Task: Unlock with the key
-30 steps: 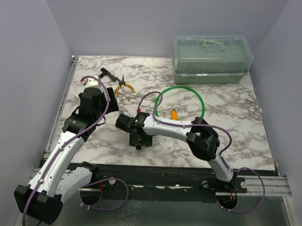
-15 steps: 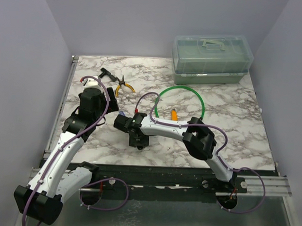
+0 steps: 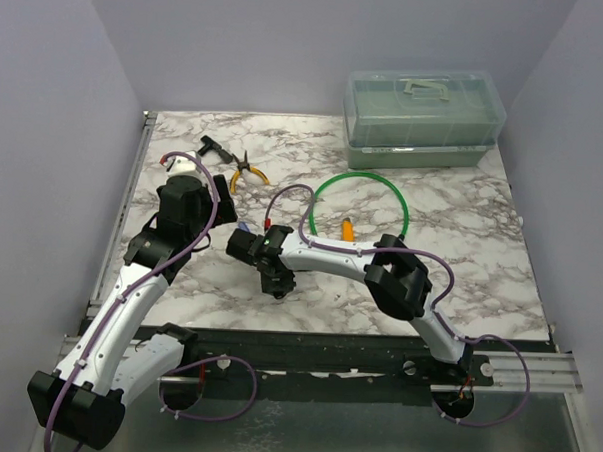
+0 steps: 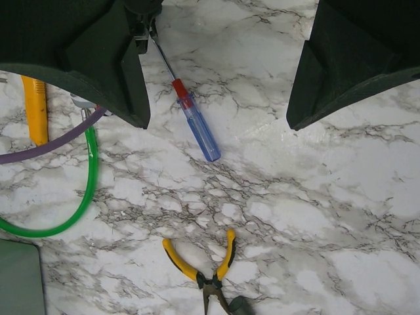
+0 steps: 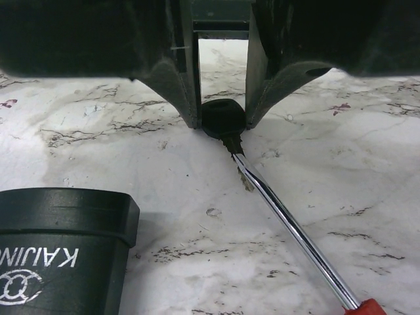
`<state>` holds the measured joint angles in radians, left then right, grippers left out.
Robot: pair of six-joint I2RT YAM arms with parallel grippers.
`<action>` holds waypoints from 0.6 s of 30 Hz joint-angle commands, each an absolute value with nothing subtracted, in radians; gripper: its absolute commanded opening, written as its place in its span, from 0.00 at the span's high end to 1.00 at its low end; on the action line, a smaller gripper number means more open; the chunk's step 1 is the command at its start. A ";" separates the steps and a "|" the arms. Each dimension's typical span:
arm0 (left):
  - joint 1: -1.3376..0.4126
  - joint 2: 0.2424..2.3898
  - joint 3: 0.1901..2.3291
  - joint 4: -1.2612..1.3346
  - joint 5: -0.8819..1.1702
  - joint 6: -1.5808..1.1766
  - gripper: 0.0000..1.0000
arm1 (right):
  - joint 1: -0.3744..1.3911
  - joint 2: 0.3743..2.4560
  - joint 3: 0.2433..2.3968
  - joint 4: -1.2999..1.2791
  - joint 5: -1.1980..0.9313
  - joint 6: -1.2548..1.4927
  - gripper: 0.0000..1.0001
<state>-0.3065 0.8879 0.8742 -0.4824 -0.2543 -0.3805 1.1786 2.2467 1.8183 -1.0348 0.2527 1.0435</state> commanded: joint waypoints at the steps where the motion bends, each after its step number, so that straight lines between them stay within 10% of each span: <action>1: -0.299 0.875 0.873 -0.492 -0.238 -0.381 0.07 | 1.186 2.290 1.786 -1.023 0.258 0.995 0.84; 18: -0.299 0.901 0.868 -0.468 -0.148 -0.380 0.08 | 1.186 2.067 1.544 -0.865 0.310 1.017 0.86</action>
